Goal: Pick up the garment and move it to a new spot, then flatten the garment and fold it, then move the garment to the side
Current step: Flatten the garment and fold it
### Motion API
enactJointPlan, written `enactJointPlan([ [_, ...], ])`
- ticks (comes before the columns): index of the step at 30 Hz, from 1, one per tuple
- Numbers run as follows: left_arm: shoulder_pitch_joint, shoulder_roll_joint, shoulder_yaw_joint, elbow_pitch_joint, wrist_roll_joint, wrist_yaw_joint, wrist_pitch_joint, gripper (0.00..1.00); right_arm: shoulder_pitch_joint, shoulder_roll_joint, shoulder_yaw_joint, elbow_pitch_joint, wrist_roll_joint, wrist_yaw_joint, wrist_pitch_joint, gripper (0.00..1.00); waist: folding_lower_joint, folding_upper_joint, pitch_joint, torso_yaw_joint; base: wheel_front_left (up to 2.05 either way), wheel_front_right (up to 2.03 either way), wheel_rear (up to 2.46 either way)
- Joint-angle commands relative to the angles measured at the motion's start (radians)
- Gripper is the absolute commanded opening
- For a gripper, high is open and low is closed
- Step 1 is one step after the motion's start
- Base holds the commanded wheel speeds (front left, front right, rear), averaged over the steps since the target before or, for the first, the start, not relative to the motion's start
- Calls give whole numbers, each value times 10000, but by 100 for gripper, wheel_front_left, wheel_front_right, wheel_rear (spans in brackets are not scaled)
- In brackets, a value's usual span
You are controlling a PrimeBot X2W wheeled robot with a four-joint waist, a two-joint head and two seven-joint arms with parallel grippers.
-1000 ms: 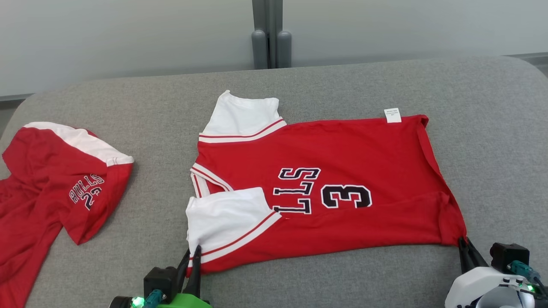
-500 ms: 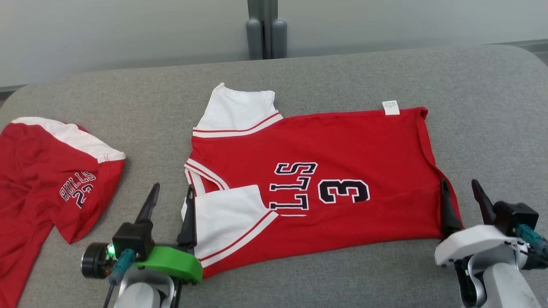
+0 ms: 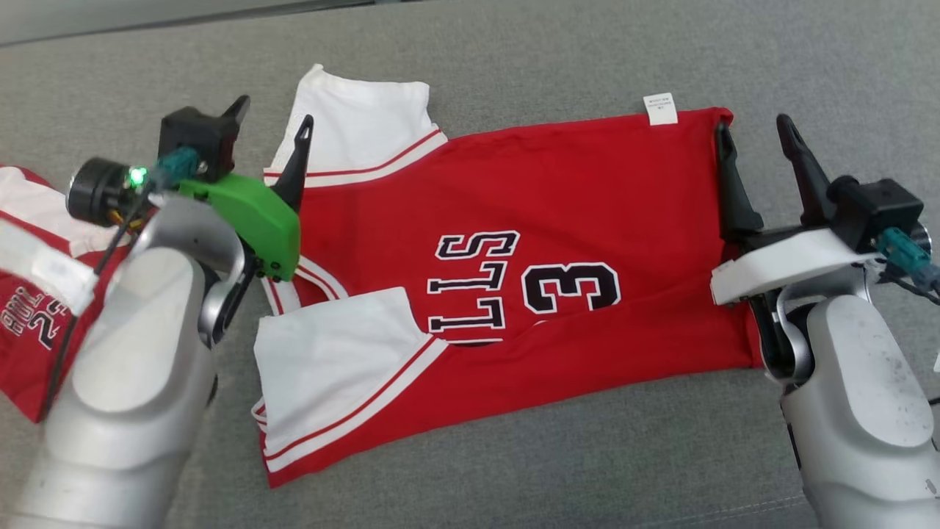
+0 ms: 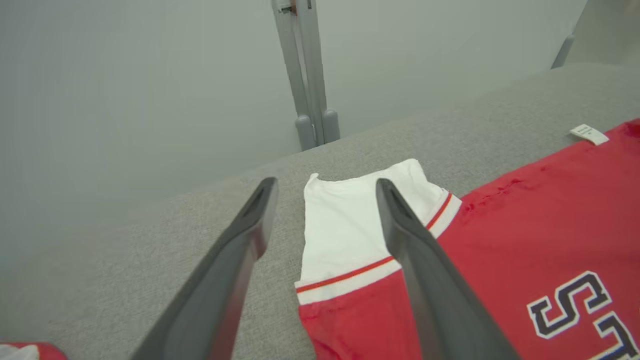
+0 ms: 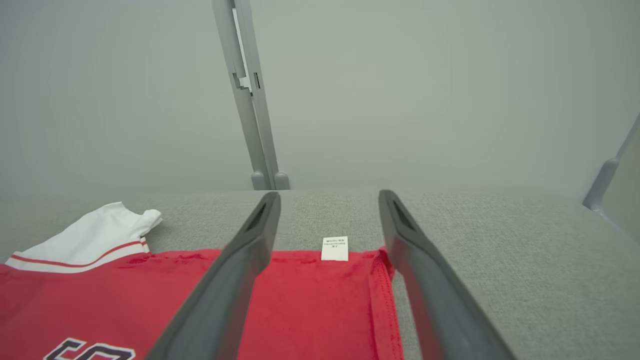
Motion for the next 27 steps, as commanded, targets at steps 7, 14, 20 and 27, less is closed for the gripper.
enactJointPlan([
  [7,-2733,2426,-2422,289,-2606,-31,2736,100,-1406,-113,610,-26,378,-17,-31,100,-1,0,1793,-1524,0,0,0],
  [14,-4188,4074,-3701,694,-4146,-34,4197,100,-2343,-109,1098,-23,627,-17,-98,100,-1,0,2402,-2188,0,0,0],
  [20,-4922,4638,-4093,1174,-4776,-35,4585,100,-2642,2,1248,-245,768,-15,-193,100,-1,0,2789,-2594,0,0,0],
  [27,-5449,4710,-4600,1509,-5147,-36,4678,100,-2515,42,1244,-343,736,-15,-231,100,-1,0,2990,-2804,0,0,0],
])
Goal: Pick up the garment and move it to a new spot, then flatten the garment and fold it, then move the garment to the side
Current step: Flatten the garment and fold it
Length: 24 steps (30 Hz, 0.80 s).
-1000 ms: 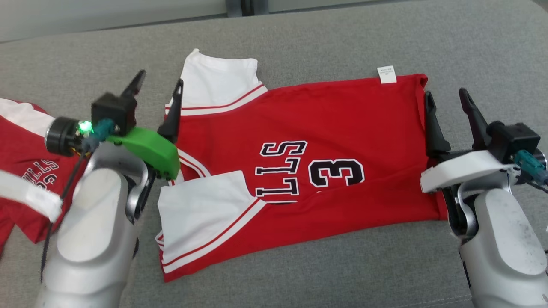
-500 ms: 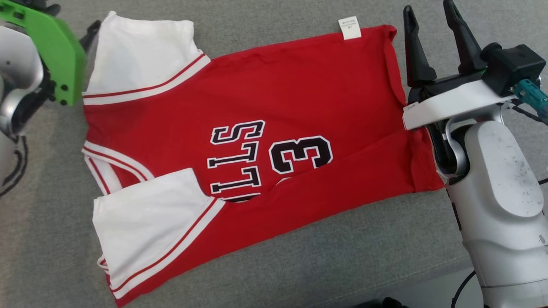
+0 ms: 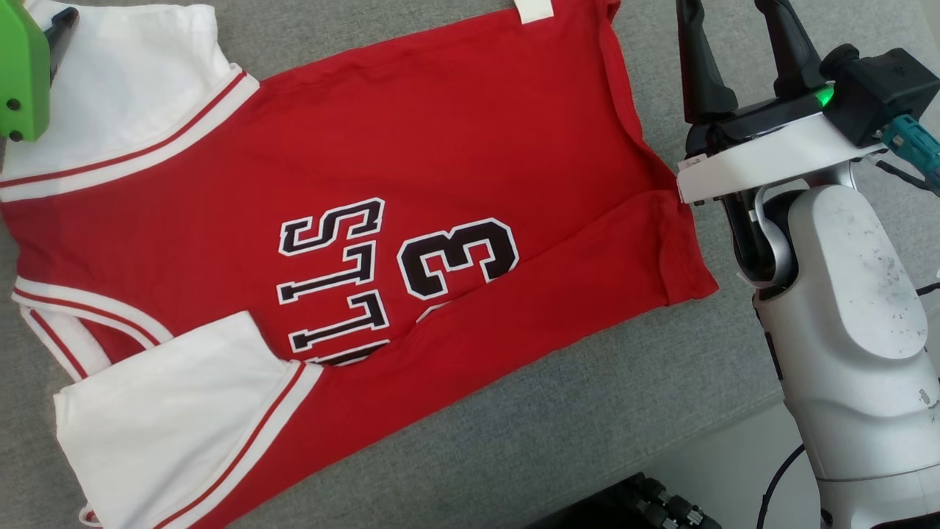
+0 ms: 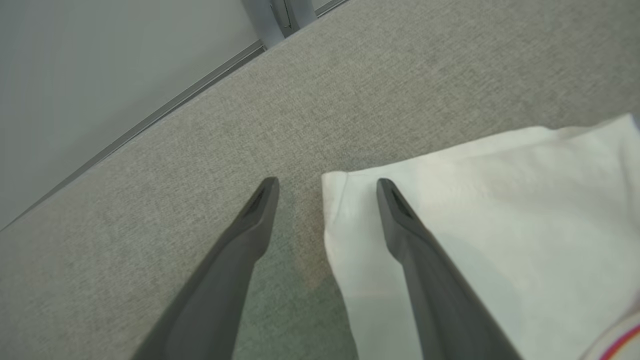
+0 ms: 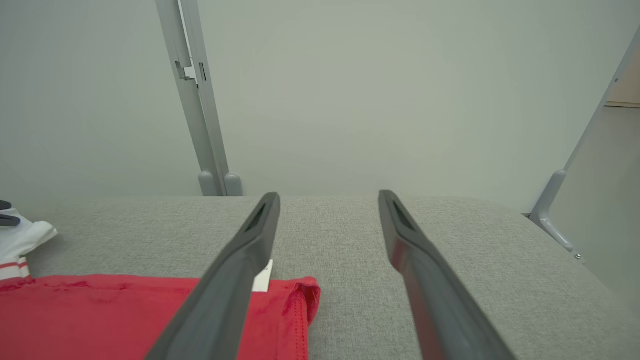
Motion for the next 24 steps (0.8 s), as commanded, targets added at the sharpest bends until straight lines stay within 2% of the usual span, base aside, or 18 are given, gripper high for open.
enactJointPlan([
  [1,-180,123,-115,67,-74,-24,64,100,16,38,-20,-35,26,-15,-53,100,-1,0,187,-189,0,0,0],
  [17,-341,142,-915,939,-498,-9,1140,100,61,-2,-116,39,-120,-15,-18,100,-1,0,154,-141,0,0,0],
  [18,-334,120,-934,938,-567,-9,1123,75,54,-3,-123,48,-135,-15,-7,100,-1,0,131,-108,0,0,0],
  [19,-342,106,-906,977,-587,-9,1064,0,37,-2,-123,57,-147,-15,20,100,-1,0,117,-83,0,0,0],
  [24,-369,-112,-844,843,-713,-5,455,0,-81,-81,-121,110,-166,-17,121,100,-1,0,44,127,0,0,0],
])
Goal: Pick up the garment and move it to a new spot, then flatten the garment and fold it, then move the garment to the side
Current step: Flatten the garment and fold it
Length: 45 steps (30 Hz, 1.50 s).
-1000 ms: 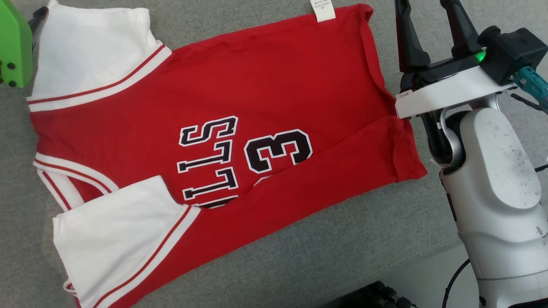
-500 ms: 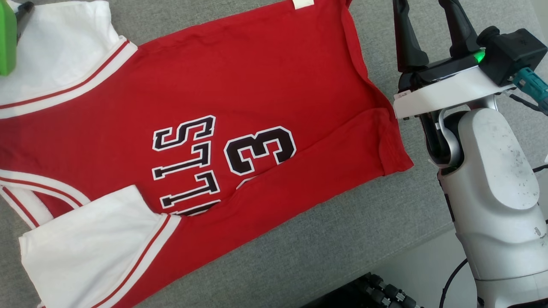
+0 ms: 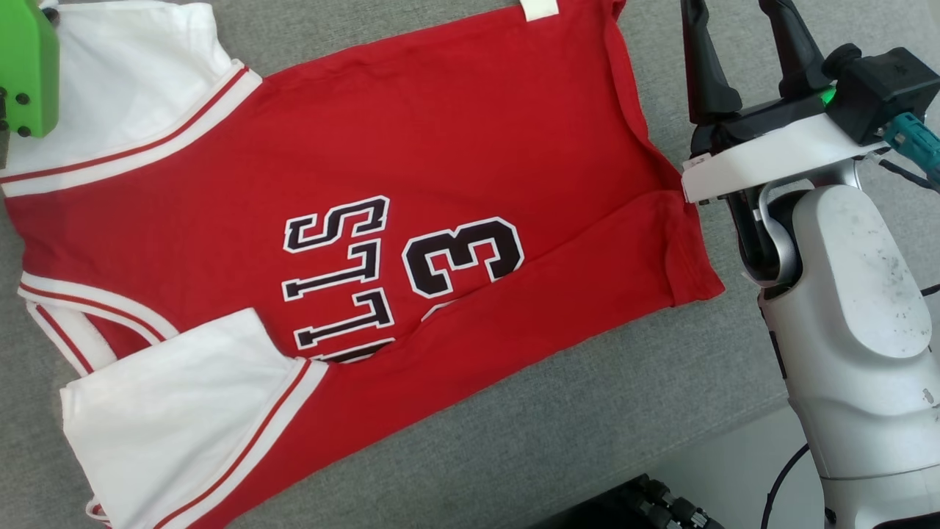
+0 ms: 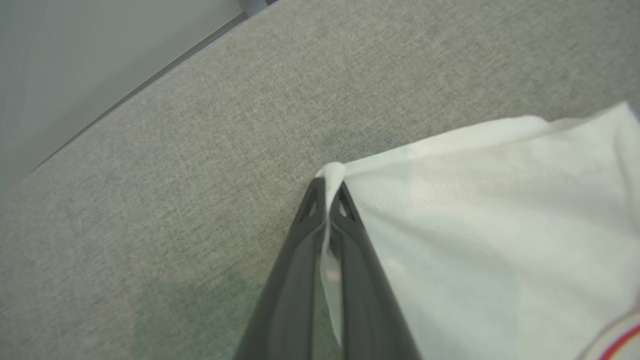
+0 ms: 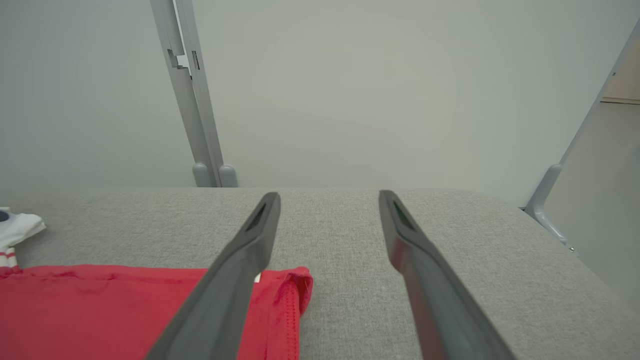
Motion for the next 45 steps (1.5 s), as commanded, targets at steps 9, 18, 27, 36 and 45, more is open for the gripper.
enactJointPlan([
  [9,334,-630,-400,-876,141,20,-2145,0,-207,-794,269,664,1339,-17,925,100,0,0,-623,1222,0,0,0],
  [18,982,-852,-1082,-2623,-107,20,-3632,0,-889,-2316,701,2705,2754,-16,2284,100,0,0,-1135,2877,0,0,0],
  [27,1762,-1184,-1373,-3170,-75,44,-4623,0,-1267,-3271,1755,4087,4059,-14,2985,100,0,0,-1307,3658,0,0,0],
  [36,2037,-1249,-1513,-3215,-120,50,-4863,0,-1600,-3731,2703,4882,4711,-16,3138,100,0,0,-1285,3721,0,0,0],
  [45,1807,-1154,-1465,-3061,-204,47,-4883,0,-2025,-3929,3364,5421,5241,-17,3002,100,0,0,-1114,3594,0,0,0],
])
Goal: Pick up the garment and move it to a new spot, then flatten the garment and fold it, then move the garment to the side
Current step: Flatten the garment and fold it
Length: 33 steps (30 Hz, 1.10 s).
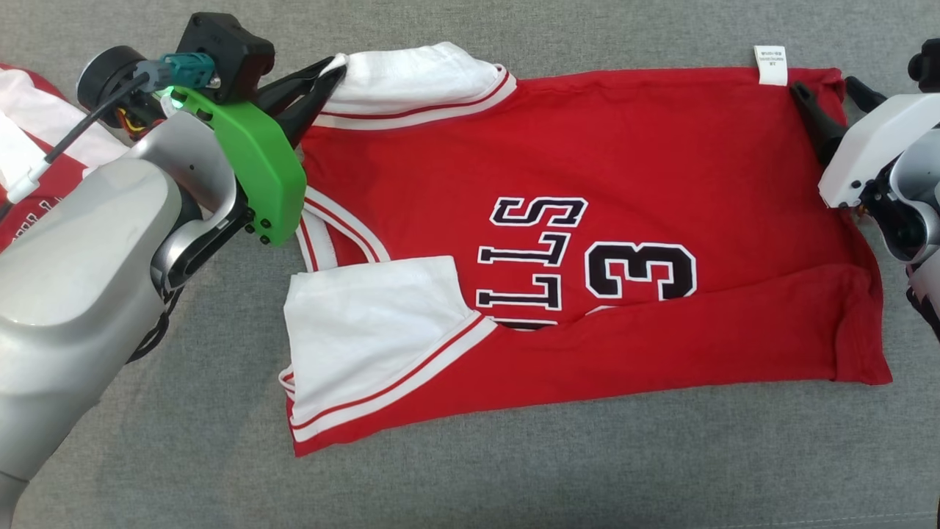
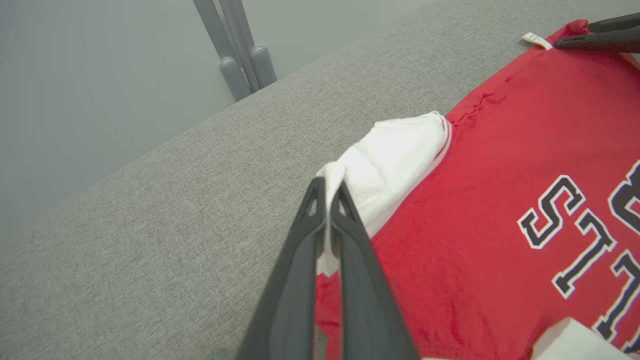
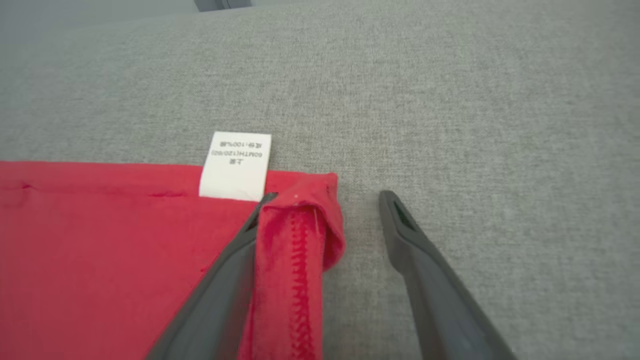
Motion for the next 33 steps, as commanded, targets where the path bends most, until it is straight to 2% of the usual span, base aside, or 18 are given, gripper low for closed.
enactJointPlan([
  [1,-79,52,32,25,-67,21,-56,0,-109,-69,95,117,110,-19,-50,100,1,0,59,-21,0,0,0],
  [5,-107,64,-5,87,-77,19,-75,0,-253,-105,314,291,300,-19,-70,100,1,0,145,-38,0,0,0],
  [6,-114,79,-13,109,-84,17,-81,0,-259,-70,404,285,399,-19,-2,56,1,0,164,-42,0,0,0],
  [7,-122,94,-16,130,-91,17,-89,0,-274,-53,483,250,477,-19,23,33,1,0,176,-48,0,0,0],
  [8,-138,106,-17,163,-101,16,-89,0,-298,-71,590,204,555,-18,45,0,1,0,191,-54,0,0,0],
  [14,-299,171,71,403,-27,48,-243,0,-669,-376,938,168,659,-21,-328,0,1,0,264,-77,0,0,0],
  [24,-964,49,439,1658,111,50,-1078,0,-1595,-318,1389,655,158,-21,-1096,0,1,0,520,-195,0,0,0],
  [33,-1957,-359,622,2868,288,37,-2256,0,-2239,-166,1385,1185,-274,-22,-2651,0,1,0,663,-301,0,0,0],
])
